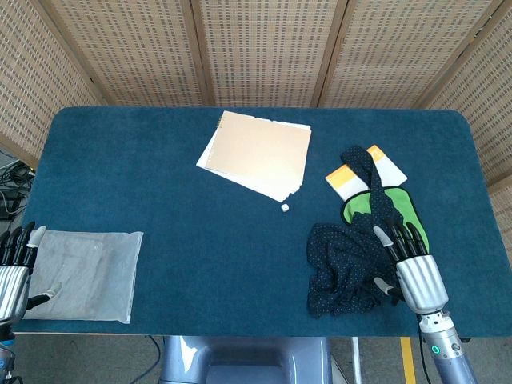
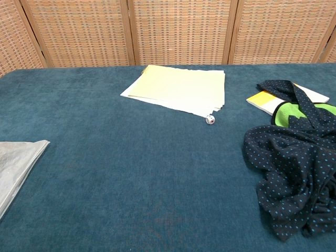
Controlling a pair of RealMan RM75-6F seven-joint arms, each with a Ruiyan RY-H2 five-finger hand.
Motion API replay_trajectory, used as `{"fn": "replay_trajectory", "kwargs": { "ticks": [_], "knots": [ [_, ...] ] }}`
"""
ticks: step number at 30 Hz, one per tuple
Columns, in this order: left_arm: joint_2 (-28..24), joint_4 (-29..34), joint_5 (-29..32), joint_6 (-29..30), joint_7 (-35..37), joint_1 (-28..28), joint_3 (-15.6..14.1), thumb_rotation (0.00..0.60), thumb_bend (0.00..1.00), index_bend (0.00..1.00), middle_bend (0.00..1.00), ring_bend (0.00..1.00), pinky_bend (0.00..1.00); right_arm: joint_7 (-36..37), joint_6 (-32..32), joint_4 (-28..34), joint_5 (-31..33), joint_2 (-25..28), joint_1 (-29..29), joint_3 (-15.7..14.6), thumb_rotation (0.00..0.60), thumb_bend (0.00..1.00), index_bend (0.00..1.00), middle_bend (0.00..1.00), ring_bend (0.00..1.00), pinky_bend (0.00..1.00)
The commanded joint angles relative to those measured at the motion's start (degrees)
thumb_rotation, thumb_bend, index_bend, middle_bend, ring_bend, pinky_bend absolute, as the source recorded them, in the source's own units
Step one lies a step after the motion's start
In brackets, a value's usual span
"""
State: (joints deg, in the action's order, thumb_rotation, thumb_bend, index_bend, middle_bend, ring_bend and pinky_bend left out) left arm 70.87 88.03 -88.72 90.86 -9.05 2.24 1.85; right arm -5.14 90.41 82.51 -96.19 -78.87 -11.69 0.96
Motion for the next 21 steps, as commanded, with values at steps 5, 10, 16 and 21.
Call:
{"fn": "replay_trajectory", "kwargs": {
  "ticks": [5,10,16,21],
  "knots": [
    [-0.1,0.1,0.2,-0.2,0.1,0.0,0.1,0.600,0.02,0.00,0.00,0.00,0.00,-0.2,-1.1,0.4,0.7,0.2,0.0,0.1,0.600,0.18,0.00,0.00,0.00,0.00],
    [-0.4,0.4,0.1,0.2,0.3,-0.2,0.1,0.600,0.02,0.00,0.00,0.00,0.00,0.6,-1.9,0.8,1.5,0.6,-0.1,0.6,0.600,0.18,0.01,0.00,0.00,0.00],
    [-0.4,0.3,0.2,-0.1,0.7,0.0,0.1,0.600,0.02,0.00,0.00,0.00,0.00,1.4,-4.4,2.0,2.9,0.5,-1.8,2.3,0.600,0.18,0.12,0.00,0.00,0.00],
    [-0.2,0.1,0.8,-1.4,0.7,0.4,0.2,0.600,0.02,0.00,0.00,0.00,0.00,-1.4,-7.8,4.3,2.6,-0.7,-6.1,5.4,0.600,0.20,0.26,0.01,0.00,0.00]
  ]
}}
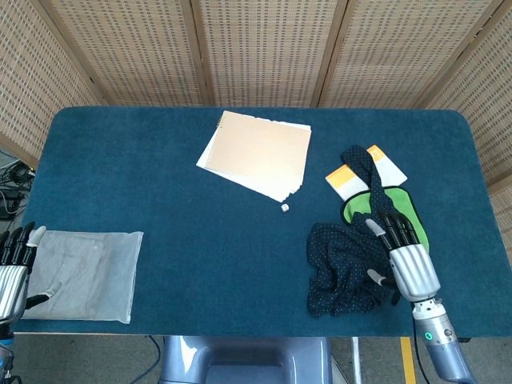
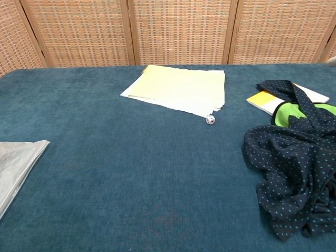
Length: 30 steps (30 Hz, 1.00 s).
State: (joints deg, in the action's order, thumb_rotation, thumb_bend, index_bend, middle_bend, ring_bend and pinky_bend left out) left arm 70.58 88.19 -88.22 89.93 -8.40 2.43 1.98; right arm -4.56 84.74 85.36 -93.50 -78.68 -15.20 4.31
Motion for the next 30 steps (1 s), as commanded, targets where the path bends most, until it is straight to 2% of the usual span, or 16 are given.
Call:
{"fn": "replay_trajectory", "kwargs": {
  "ticks": [1,5,8,15,21,30],
  "knots": [
    [0.1,-0.1,0.5,-0.6,0.1,0.3,0.2,0.600,0.02,0.00,0.00,0.00,0.00,-3.1,-3.3,2.0,0.3,-1.3,-3.8,2.9,0.600,0.22,0.28,0.02,0.00,0.00],
    [0.1,-0.3,0.9,-0.7,0.6,0.4,0.5,0.600,0.02,0.00,0.00,0.00,0.00,-7.7,-9.3,4.2,3.3,-3.4,-8.7,6.7,0.600,0.25,0.33,0.06,0.00,0.01],
    [0.2,-0.7,1.0,-0.7,1.2,0.4,0.6,0.600,0.02,0.00,0.00,0.00,0.00,-10.0,-15.0,4.8,7.9,-5.7,-12.8,9.7,0.600,0.28,0.37,0.09,0.00,0.03],
    [1.0,-2.0,0.1,-1.0,2.5,1.0,0.5,0.600,0.02,0.00,0.00,0.00,0.00,-14.8,-24.1,-0.3,17.0,-13.2,-21.6,15.2,0.600,0.30,0.41,0.13,0.00,0.06],
    [0.9,-2.7,1.4,-1.8,4.1,1.3,1.1,0.600,0.02,0.00,0.00,0.00,0.00,-17.5,-28.7,-6.8,22.7,-18.1,-27.0,17.2,0.600,0.33,0.44,0.16,0.00,0.07],
    [1.1,-3.3,1.8,-2.0,4.9,1.6,1.4,0.600,0.02,0.00,0.00,0.00,0.00,-16.5,-32.1,-16.0,26.5,-22.0,-30.5,16.5,0.600,0.37,0.47,0.17,0.00,0.07]
  ]
}}
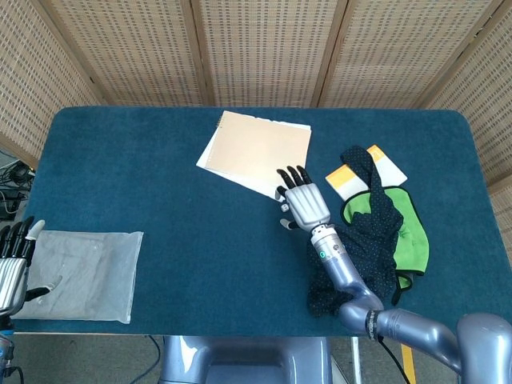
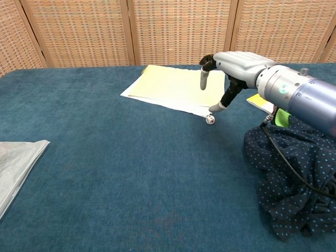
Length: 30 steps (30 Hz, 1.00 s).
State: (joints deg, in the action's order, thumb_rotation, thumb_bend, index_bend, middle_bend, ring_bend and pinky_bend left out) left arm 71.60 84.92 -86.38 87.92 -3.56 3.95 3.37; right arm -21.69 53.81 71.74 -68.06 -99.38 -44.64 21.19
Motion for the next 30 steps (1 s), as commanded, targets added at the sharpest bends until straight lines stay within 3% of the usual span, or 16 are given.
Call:
{"fn": "replay_trajectory", "kwargs": {
  "ticks": [1,30],
  "knots": [
    [0.1,-0.1,0.0,0.0,0.0,0.1,0.0,0.600,0.02,0.00,0.00,0.00,0.00,0.8,-1.4,-3.3,1.3,-1.7,-1.4,-0.6,0.600,0.37,0.47,0.18,0.00,0.07],
    [0.5,-1.3,2.5,-2.4,0.4,0.8,0.4,0.600,0.02,0.00,0.00,0.00,0.00,7.4,-9.1,-25.5,2.3,-10.1,-8.6,-3.1,0.600,0.41,0.50,0.18,0.00,0.07]
  ]
}}
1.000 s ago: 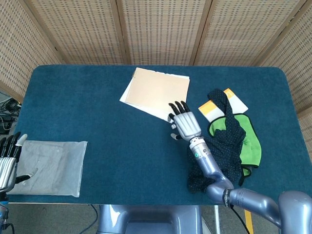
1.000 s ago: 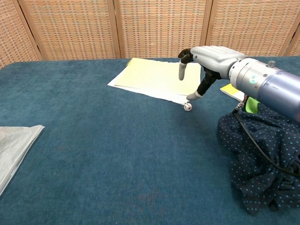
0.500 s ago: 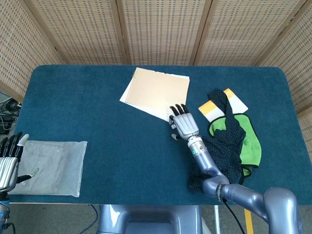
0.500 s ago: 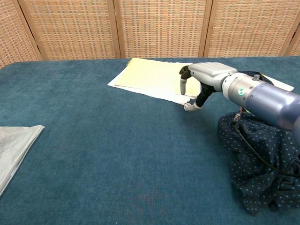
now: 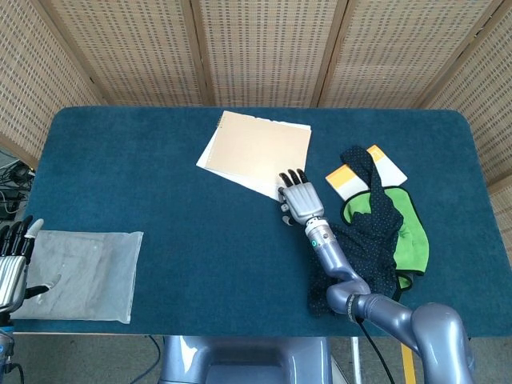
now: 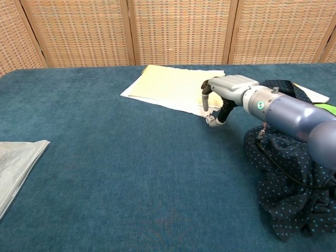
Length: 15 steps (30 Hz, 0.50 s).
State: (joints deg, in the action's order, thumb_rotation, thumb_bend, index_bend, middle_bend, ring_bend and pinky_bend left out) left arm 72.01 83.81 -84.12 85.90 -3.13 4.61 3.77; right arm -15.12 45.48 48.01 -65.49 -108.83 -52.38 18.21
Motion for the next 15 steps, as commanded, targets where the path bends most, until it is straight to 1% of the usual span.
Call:
{"fn": "replay_trajectory", "kwargs": {
  "ticks": [1,5,15],
  "knots": [
    [0.1,-0.2,0.3,-0.5,0.0,0.2,0.0,0.600,0.02,0.00,0.00,0.00,0.00,1.1,-0.8,-2.1,-0.4,-0.7,-0.9,-0.2,0.600,0.41,0.50,0.18,0.00,0.07],
    [0.2,-0.3,0.6,-0.9,-0.2,0.3,0.0,0.600,0.02,0.00,0.00,0.00,0.00,1.8,-1.7,-4.2,-0.6,-1.3,-1.5,-0.5,0.600,0.41,0.50,0.18,0.00,0.07],
    [0.4,-0.4,0.9,-1.2,-0.3,0.5,0.0,0.600,0.02,0.00,0.00,0.00,0.00,2.9,-2.8,-6.8,-0.6,-2.5,-2.2,-0.9,0.600,0.43,0.52,0.19,0.00,0.07]
  ]
}}
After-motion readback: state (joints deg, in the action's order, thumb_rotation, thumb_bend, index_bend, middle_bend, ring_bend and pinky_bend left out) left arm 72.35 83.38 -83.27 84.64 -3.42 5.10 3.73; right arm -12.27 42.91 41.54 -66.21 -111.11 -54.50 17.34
